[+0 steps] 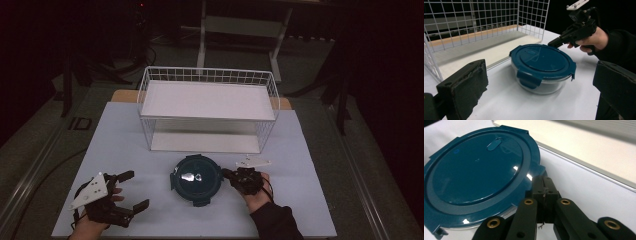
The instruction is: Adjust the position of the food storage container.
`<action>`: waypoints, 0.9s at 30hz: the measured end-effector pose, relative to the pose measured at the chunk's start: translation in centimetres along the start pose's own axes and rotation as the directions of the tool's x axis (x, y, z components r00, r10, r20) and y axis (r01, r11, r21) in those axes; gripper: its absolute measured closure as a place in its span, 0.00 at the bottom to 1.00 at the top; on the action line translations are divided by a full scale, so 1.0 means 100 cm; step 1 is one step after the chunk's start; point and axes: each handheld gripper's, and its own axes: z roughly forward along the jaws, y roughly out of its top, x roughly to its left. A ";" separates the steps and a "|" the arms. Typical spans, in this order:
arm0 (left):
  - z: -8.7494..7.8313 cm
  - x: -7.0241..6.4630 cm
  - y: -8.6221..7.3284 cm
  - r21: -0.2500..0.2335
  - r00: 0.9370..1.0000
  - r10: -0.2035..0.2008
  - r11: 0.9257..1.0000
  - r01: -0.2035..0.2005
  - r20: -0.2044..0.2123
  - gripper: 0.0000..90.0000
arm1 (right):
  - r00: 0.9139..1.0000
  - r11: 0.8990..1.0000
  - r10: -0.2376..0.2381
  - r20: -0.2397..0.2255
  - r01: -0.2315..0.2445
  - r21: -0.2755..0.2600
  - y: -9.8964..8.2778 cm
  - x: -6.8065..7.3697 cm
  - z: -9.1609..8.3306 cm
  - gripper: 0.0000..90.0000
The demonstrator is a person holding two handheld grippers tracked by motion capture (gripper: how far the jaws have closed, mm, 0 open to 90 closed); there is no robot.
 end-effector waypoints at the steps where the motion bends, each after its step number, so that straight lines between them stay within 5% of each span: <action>1: 0.000 0.000 0.000 0.001 1.000 0.001 1.000 -0.001 0.001 0.00 | 1.000 1.000 0.000 -0.012 0.000 -0.001 0.001 0.004 0.002 1.00; 19: -0.001 0.002 -0.001 -0.001 1.000 -0.020 1.000 0.020 -0.005 0.00 | 0.995 1.000 -0.016 -0.100 0.017 0.003 0.010 0.034 0.025 1.00; 27: -0.001 0.002 0.000 0.000 0.999 -0.042 0.999 0.042 -0.006 0.00 | 0.995 0.998 -0.060 -0.076 0.057 -0.032 0.011 0.038 0.019 0.96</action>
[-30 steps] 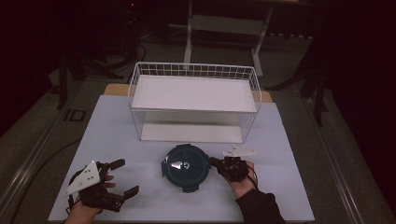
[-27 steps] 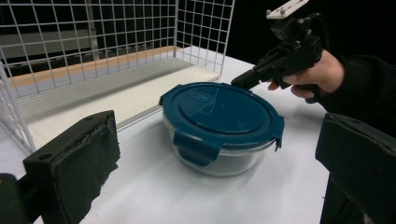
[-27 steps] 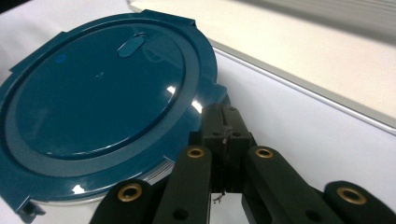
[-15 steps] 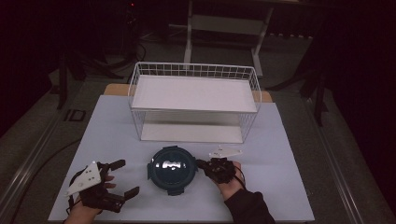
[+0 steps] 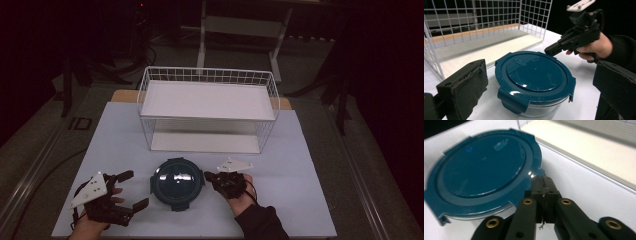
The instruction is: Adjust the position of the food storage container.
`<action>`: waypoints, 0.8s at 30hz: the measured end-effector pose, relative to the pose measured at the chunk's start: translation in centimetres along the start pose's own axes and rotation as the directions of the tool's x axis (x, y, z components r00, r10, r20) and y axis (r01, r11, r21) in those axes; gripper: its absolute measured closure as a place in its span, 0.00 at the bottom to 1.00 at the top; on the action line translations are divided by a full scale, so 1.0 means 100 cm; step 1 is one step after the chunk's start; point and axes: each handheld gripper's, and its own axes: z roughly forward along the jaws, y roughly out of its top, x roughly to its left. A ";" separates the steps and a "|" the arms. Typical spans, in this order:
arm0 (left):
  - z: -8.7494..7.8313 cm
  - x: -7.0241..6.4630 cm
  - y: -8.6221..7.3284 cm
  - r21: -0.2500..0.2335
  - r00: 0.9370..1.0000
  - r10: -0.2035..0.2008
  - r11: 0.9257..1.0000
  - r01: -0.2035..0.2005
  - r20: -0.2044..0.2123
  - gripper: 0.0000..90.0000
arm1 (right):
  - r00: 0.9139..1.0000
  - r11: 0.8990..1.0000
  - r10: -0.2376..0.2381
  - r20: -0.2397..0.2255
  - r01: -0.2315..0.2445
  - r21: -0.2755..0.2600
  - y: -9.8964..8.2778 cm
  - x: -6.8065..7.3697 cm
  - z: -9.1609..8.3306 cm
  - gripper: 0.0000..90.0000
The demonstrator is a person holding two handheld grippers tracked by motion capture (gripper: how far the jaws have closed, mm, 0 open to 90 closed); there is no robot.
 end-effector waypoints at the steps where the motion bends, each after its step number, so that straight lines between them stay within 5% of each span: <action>1: 0.000 0.000 0.000 0.000 1.000 -0.003 1.000 0.003 -0.003 0.00 | 1.000 1.000 0.008 -0.002 -0.008 -0.006 0.001 -0.001 -0.002 0.93; 4: 0.000 0.000 0.000 0.010 1.000 -0.001 1.000 0.001 -0.008 0.00 | 1.000 0.999 -0.001 0.008 0.001 -0.039 0.003 -0.002 -0.014 0.84; 10: 0.001 0.000 0.000 0.042 1.000 -0.016 0.999 0.017 -0.012 0.00 | 0.999 0.997 -0.015 0.034 0.017 -0.075 0.003 0.001 -0.030 0.48; 14: 0.001 0.003 0.000 0.041 0.999 -0.044 0.998 0.045 -0.029 0.00 | 1.000 0.994 -0.008 -0.013 0.006 -0.108 0.004 0.000 -0.038 0.22; 17: 0.002 0.004 0.001 0.069 0.999 -0.041 0.997 0.043 -0.030 0.00 | 0.998 0.992 -0.017 -0.055 0.010 -0.124 0.004 -0.001 -0.043 0.15; 24: 0.007 0.000 0.004 0.111 0.999 -0.028 0.993 0.032 -0.029 0.00 | 0.998 0.985 -0.045 -0.048 0.036 -0.170 0.001 -0.001 -0.053 0.19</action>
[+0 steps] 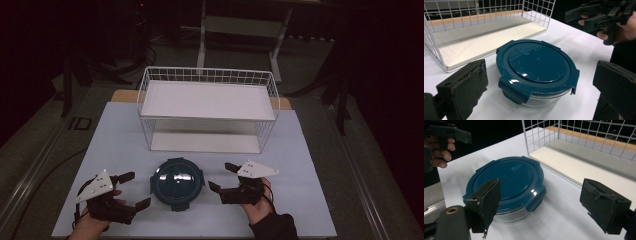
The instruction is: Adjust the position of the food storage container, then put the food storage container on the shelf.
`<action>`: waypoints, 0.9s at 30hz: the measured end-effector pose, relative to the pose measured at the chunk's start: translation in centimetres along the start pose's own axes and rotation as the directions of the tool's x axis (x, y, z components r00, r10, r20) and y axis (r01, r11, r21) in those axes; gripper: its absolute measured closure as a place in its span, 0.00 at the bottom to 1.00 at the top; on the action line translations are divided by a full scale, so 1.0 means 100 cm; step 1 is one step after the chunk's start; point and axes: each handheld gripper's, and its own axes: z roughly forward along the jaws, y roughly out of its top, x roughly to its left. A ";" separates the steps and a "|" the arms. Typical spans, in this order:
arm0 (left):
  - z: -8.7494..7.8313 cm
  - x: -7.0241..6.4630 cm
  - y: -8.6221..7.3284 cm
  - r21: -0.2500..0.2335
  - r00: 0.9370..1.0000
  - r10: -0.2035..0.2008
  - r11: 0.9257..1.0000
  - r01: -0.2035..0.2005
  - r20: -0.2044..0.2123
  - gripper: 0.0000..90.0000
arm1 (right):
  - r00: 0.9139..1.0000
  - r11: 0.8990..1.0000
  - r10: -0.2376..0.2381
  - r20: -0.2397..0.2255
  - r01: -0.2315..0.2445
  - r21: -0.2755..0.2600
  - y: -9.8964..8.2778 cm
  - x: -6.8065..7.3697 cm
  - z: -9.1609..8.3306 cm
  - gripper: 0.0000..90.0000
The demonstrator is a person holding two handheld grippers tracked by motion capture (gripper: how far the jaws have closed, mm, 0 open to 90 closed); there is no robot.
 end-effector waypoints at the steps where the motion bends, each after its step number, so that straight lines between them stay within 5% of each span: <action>1: 0.000 0.000 0.002 -0.006 1.000 -0.012 1.000 0.012 0.009 0.00 | 1.000 1.000 -0.002 -0.003 0.002 -0.007 0.000 0.001 -0.002 0.19; 10: 0.000 0.003 0.016 0.031 0.997 -0.084 0.996 0.084 -0.001 0.00 | 0.999 0.998 -0.037 0.007 0.038 -0.052 0.003 0.009 -0.016 0.15; 21: 0.007 0.014 0.026 0.108 0.994 -0.100 0.989 0.106 -0.054 0.00 | 0.998 0.997 -0.054 0.014 0.055 -0.061 0.006 0.011 -0.017 0.16; 27: 0.017 0.026 0.027 0.144 0.977 -0.201 0.967 0.210 -0.077 0.00 | 0.998 0.995 -0.053 0.043 0.056 -0.083 0.007 0.017 -0.016 0.11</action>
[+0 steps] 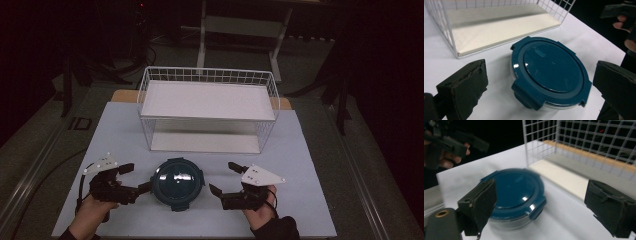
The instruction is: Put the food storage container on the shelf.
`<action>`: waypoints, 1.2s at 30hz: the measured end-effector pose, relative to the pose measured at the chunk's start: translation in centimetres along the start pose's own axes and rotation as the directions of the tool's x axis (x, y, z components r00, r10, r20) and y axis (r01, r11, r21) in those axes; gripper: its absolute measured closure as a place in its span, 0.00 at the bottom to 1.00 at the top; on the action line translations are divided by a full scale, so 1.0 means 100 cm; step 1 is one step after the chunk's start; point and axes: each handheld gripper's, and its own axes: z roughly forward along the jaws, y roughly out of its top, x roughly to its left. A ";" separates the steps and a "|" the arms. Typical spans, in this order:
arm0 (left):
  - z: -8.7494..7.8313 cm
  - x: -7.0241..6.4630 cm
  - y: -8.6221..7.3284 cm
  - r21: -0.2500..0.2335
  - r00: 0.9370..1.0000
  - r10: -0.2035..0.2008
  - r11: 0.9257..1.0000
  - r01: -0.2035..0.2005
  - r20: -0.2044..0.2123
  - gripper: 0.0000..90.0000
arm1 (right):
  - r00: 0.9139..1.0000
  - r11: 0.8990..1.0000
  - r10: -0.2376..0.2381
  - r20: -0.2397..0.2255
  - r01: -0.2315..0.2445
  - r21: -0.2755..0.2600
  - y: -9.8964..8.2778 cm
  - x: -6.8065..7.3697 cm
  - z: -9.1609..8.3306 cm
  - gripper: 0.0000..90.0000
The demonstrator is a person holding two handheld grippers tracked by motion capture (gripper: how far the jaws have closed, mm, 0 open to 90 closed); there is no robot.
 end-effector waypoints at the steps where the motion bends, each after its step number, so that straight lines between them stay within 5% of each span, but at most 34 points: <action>1: 0.002 0.002 0.000 0.012 1.000 -0.020 1.000 0.020 0.001 0.00 | 1.000 1.000 -0.001 -0.005 0.001 -0.011 0.000 0.001 0.000 0.11; 6: 0.015 0.017 -0.005 0.052 0.985 -0.171 0.984 0.171 0.002 0.00 | 0.999 0.999 -0.037 0.012 0.037 -0.003 -0.001 0.007 0.002 0.11; 7: 0.015 0.017 -0.005 0.052 0.985 -0.171 0.984 0.171 0.002 0.00 | 0.999 0.999 -0.037 0.012 0.037 -0.003 -0.001 0.007 0.002 0.11; 8: 0.020 0.022 -0.007 0.090 0.970 -0.242 0.967 0.238 0.029 0.00 | 0.999 0.999 -0.037 0.002 0.037 0.003 -0.002 0.007 0.003 0.11; 10: 0.025 0.026 -0.009 0.125 0.951 -0.307 0.946 0.300 0.043 0.00 | 0.999 1.000 -0.030 -0.009 0.030 0.003 -0.003 0.007 0.003 0.14; 12: 0.029 0.032 -0.011 0.165 0.924 -0.379 0.915 0.367 0.046 0.05 | 1.000 1.000 -0.022 -0.011 0.022 0.003 -0.003 0.006 0.003 0.14; 16: 0.034 0.037 -0.013 0.243 0.886 -0.461 0.866 0.436 0.055 0.09 | 0.999 1.000 -0.024 -0.026 0.024 0.010 -0.003 0.007 0.004 0.15; 21: 0.036 0.039 -0.016 0.269 0.850 -0.525 0.826 0.494 0.051 0.23 | 0.999 1.000 -0.020 -0.034 0.021 0.022 -0.004 0.007 0.007 0.15; 23: 0.037 0.041 -0.017 0.274 0.844 -0.534 0.819 0.504 0.045 0.28 | 0.999 1.000 -0.019 -0.030 0.020 0.024 -0.004 0.007 0.007 0.16; 26: 0.039 0.044 -0.022 0.281 0.819 -0.571 0.796 0.536 0.057 0.38 | 0.999 0.999 -0.018 -0.031 0.019 0.026 -0.004 0.007 0.007 0.16; 30: 0.042 0.045 -0.024 0.296 0.797 -0.598 0.779 0.553 0.082 0.48 | 0.999 0.999 -0.006 -0.035 0.007 0.035 -0.005 0.006 0.008 0.16; 32: 0.044 0.046 -0.025 0.297 0.790 -0.605 0.776 0.556 0.103 0.52 | 0.999 0.999 -0.005 -0.036 0.006 0.035 -0.005 0.006 0.008 0.16; 33: 0.045 0.046 -0.025 0.303 0.791 -0.602 0.778 0.551 0.107 0.54 | 0.999 0.999 -0.005 -0.035 0.006 0.035 -0.005 0.006 0.008 0.16; 35: 0.047 0.048 -0.027 0.313 0.774 -0.619 0.767 0.560 0.133 0.56 | 0.999 0.999 -0.002 -0.040 0.003 0.034 -0.005 0.005 0.008 0.17; 36: 0.047 0.048 -0.027 0.312 0.778 -0.612 0.773 0.552 0.139 0.57 | 0.999 0.999 -0.004 -0.038 0.005 0.034 -0.005 0.005 0.008 0.17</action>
